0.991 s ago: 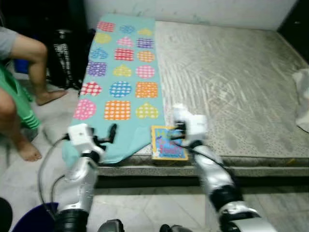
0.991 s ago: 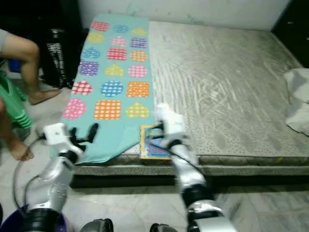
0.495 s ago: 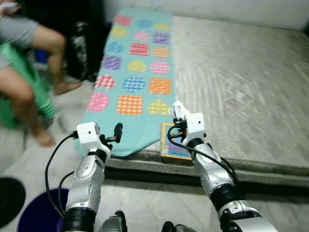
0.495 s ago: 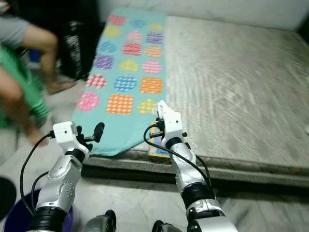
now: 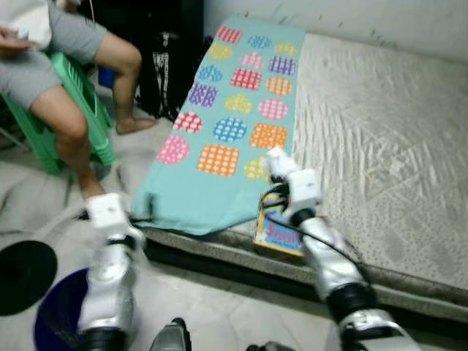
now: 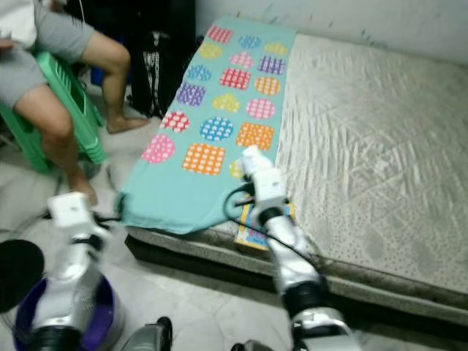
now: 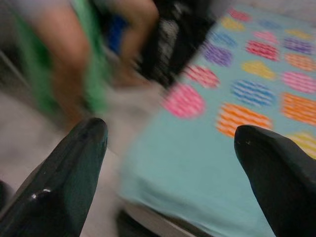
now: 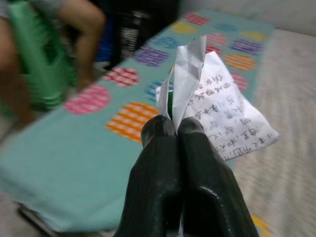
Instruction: Clean up the room
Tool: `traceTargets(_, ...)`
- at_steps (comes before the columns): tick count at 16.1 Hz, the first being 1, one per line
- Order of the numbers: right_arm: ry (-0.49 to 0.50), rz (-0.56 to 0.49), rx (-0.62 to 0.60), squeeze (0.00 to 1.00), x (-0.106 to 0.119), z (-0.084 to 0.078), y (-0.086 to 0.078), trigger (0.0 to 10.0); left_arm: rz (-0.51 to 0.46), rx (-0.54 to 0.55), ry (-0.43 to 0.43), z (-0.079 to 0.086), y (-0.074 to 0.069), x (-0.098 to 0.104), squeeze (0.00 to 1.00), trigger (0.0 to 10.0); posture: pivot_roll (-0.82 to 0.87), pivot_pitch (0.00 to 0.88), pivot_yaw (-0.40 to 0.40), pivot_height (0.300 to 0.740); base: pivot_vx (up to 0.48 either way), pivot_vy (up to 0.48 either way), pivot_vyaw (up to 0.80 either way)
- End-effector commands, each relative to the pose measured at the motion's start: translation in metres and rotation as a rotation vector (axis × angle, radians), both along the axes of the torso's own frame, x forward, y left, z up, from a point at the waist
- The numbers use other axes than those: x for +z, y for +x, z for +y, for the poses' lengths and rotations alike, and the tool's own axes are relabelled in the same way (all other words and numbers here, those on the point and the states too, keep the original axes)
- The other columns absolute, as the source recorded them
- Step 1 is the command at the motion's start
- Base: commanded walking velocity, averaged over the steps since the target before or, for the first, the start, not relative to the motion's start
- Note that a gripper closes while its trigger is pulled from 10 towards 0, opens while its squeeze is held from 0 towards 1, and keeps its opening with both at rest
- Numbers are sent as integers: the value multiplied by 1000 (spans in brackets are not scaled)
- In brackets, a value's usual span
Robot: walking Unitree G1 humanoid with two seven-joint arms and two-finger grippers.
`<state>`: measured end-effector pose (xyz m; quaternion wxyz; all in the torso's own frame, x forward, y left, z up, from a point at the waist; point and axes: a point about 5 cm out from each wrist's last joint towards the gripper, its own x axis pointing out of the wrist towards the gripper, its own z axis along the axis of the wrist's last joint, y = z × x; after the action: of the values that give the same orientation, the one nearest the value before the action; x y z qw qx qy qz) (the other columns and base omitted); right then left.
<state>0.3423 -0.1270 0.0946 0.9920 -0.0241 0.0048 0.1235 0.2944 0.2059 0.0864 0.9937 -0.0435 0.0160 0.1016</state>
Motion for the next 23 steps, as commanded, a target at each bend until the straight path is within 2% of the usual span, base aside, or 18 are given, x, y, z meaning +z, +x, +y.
traceTargets(1, 34, 40, -54, 0, -10, -11, -5, 10000, -57, -12, 1, -1, -2, 7, 0, 10000, 51, 138, -64, 740, 0, 0, 0)
traceTargets(3, 37, 43, -52, 0, -10, -9, -5, 10000, -61, -40, -117, -3, -2, 4, 0, 10000, 52, 139, -62, 740, 0, 0, 0)
traceTargets(4, 44, 44, -45, 0, -10, -6, -5, 10000, -33, -59, -320, -10, -3, -3, 0, 10000, 53, 139, -58, 740, 0, 0, 0)
traceTargets(5, 50, 45, -40, 0, -10, -4, -6, 10000, -19, -75, -407, -14, -3, -6, 0, 10000, 52, 140, -56, 740, 0, 0, 0)
traceTargets(7, 67, 50, -44, 0, -11, -4, -7, 10000, -28, -107, -422, -18, -6, -5, 0, 10000, 53, 142, -53, 740, 0, 0, 0)
traceTargets(8, 70, 49, -43, 0, -11, -3, -7, 10000, -30, -115, -400, -16, -7, -4, 0, 10000, 55, 142, -52, 740, 0, 0, 0)
traceTargets(9, 68, 48, -40, 0, -10, -1, -6, 10000, -4, -138, -63, -6, -7, 0, 0, 10000, 63, 144, -54, 740, 0, 0, 0)
traceTargets(10, 64, 48, -37, 0, -10, 0, -6, 10000, 18, -146, 154, -2, -6, 1, 0, 10000, 69, 142, -55, 740, 0, 0, 0)
traceTargets(11, 51, 44, -29, 0, -9, 2, -5, 10000, 12, -138, 202, 4, -6, 4, 0, 10000, 75, 138, -56, 740, 0, 0, 0)
traceTargets(12, 37, 35, -19, 0, -8, 4, -5, 10000, 13, -105, 164, 8, -5, 5, 0, 10000, 77, 133, -56, 740, 0, 0, 0)
traceTargets(14, 27, 6, -18, 0, -2, 5, -2, 10000, 14, -72, 148, 17, -7, 6, 0, 10000, 74, 124, -55, 740, 0, 0, 0)
traceTargets(17, 13, 2, -22, 0, -1, -2, -1, 10000, -1, -27, 193, 29, -15, 3, 0, 10000, 85, 118, -70, 740, 0, 0, 0)
traceTargets(21, -6, 4, -41, 0, -8, -8, -8, 10000, 31, 47, 193, 58, -32, -5, 0, 10000, 72, 103, -54, 740, 0, 0, 0)
traceTargets(23, -3, 5, -50, 0, -10, -11, -10, 10000, 40, 40, 159, 58, -32, -8, 0, 10000, 73, 105, -49, 740, 0, 0, 0)
